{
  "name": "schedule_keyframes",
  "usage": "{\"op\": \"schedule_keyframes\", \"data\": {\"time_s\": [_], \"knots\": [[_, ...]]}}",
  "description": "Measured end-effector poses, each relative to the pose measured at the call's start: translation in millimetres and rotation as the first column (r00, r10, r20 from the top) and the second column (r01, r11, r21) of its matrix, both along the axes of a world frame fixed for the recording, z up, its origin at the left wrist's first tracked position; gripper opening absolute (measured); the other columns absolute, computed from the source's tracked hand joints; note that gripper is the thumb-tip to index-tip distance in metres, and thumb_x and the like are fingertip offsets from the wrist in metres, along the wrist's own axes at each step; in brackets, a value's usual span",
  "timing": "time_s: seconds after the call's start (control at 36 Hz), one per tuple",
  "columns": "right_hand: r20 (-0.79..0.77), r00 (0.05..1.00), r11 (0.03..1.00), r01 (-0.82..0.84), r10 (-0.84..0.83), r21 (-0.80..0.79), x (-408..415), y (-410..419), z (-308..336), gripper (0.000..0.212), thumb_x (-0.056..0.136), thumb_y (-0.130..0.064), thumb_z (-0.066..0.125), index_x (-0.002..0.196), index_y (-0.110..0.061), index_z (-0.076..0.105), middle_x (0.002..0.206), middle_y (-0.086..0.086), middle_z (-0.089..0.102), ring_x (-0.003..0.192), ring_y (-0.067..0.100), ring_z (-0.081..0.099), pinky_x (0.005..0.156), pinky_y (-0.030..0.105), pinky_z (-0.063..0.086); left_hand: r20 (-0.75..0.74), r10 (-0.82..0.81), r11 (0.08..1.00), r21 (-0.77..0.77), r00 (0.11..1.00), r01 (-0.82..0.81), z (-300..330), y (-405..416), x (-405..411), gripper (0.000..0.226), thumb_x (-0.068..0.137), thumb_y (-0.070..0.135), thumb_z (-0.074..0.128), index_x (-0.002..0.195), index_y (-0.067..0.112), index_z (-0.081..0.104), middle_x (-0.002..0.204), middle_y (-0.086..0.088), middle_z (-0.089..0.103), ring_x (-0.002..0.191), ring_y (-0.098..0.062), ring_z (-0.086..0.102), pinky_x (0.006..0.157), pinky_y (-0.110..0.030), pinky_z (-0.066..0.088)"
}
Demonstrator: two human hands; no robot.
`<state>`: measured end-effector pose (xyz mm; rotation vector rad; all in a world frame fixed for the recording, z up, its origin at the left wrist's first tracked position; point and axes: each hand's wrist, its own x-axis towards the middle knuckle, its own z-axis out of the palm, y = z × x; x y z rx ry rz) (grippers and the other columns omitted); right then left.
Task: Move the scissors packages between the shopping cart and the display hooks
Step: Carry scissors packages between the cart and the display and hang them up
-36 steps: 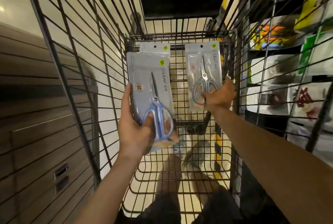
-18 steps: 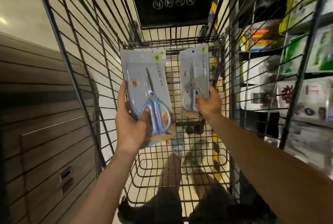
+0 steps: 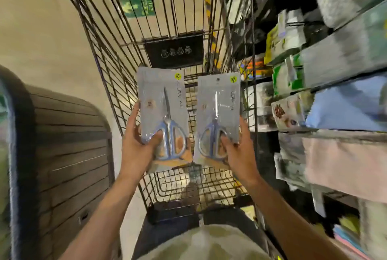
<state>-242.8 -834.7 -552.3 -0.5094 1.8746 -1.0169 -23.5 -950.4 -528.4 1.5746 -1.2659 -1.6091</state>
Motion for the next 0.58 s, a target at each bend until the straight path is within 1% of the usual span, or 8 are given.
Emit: {"op": "schedule_keyframes", "data": {"time_s": [0.06,0.11,0.17,0.28,0.33,0.39,0.44,0.58], "knots": [[-0.015,1.000,1.000,0.004,-0.005,-0.031,-1.5,16.6,24.0,0.063,0.100,-0.004,0.057,0.154,-0.026,0.032,0.139,0.001,0.059,0.109,0.000,0.067,0.074,0.024,0.062,-0.036,-0.023,1.000,-0.019,0.999,0.022,19.2,6.8,-1.3,0.090,0.086,-0.003,0.073,0.149,0.049,0.035,0.144,-0.002,0.059,0.120,-0.017,0.067,0.087,-0.045,0.062],[-0.040,0.999,0.997,0.015,-0.018,-0.072,-0.9,33.1,44.3,0.061,0.100,-0.004,0.057,0.154,-0.021,0.033,0.132,0.001,0.061,0.099,-0.005,0.069,0.067,0.014,0.057,-0.049,-0.048,0.998,-0.045,0.998,0.046,34.3,14.4,-1.8,0.090,0.086,-0.003,0.074,0.148,0.051,0.036,0.145,-0.003,0.058,0.122,-0.021,0.066,0.087,-0.049,0.061],[-0.072,0.996,0.994,0.041,-0.049,-0.103,-0.4,53.2,57.5,0.059,0.100,-0.004,0.057,0.153,-0.019,0.035,0.129,0.000,0.062,0.102,-0.004,0.068,0.069,0.011,0.055,-0.062,-0.070,0.996,-0.067,0.996,0.066,46.3,23.8,-2.3,0.090,0.085,-0.002,0.074,0.148,0.051,0.037,0.147,-0.004,0.057,0.125,-0.023,0.064,0.090,-0.051,0.060],[-0.141,0.985,0.981,0.075,-0.101,-0.181,4.4,97.1,89.9,0.060,0.100,0.002,0.056,0.153,-0.014,0.034,0.144,0.003,0.054,0.127,0.001,0.056,0.094,0.014,0.051,-0.072,-0.174,0.978,-0.134,0.982,0.163,69.0,50.2,-4.8,0.089,0.087,0.001,0.076,0.147,0.055,0.037,0.154,-0.002,0.049,0.133,-0.024,0.057,0.097,-0.060,0.054],[-0.112,0.984,0.967,0.112,-0.140,-0.230,7.1,121.7,104.3,0.061,0.099,0.008,0.053,0.154,-0.010,0.031,0.143,-0.001,0.053,0.121,-0.011,0.056,0.089,0.007,0.048,-0.080,-0.209,0.968,-0.160,0.975,0.195,79.4,65.4,-7.3,0.088,0.086,-0.002,0.075,0.147,0.051,0.038,0.156,0.002,0.047,0.134,-0.017,0.056,0.101,-0.053,0.054],[-0.084,0.978,0.948,0.161,-0.190,-0.274,12.6,149.5,117.8,0.062,0.100,0.002,0.054,0.154,-0.017,0.031,0.140,-0.009,0.053,0.116,-0.017,0.056,0.084,0.004,0.048,-0.063,-0.259,0.950,-0.196,0.964,0.243,90.3,81.8,-10.4,0.089,0.085,-0.003,0.075,0.146,0.050,0.039,0.157,0.006,0.045,0.135,-0.014,0.054,0.103,-0.051,0.053],[-0.133,0.963,0.933,0.182,-0.232,-0.310,18.3,180.6,125.5,0.063,0.100,-0.007,0.059,0.155,-0.025,0.032,0.143,-0.009,0.054,0.124,-0.008,0.055,0.088,0.010,0.051,-0.048,-0.318,0.923,-0.244,0.947,0.298,100.5,99.3,-11.7,0.090,0.084,0.001,0.078,0.145,0.055,0.040,0.157,0.005,0.045,0.136,-0.017,0.054,0.103,-0.056,0.052],[-0.151,0.912,0.878,0.308,-0.383,-0.366,33.8,266.5,144.4,0.067,0.098,-0.002,0.061,0.155,-0.023,0.033,0.146,-0.003,0.056,0.131,0.015,0.057,0.102,0.037,0.053,-0.055,-0.438,0.863,-0.305,0.897,0.402,130.9,153.6,-11.9,0.086,0.079,0.020,0.080,0.143,0.060,0.040,0.156,0.001,0.045,0.135,-0.024,0.055,0.104,-0.059,0.050]]}}
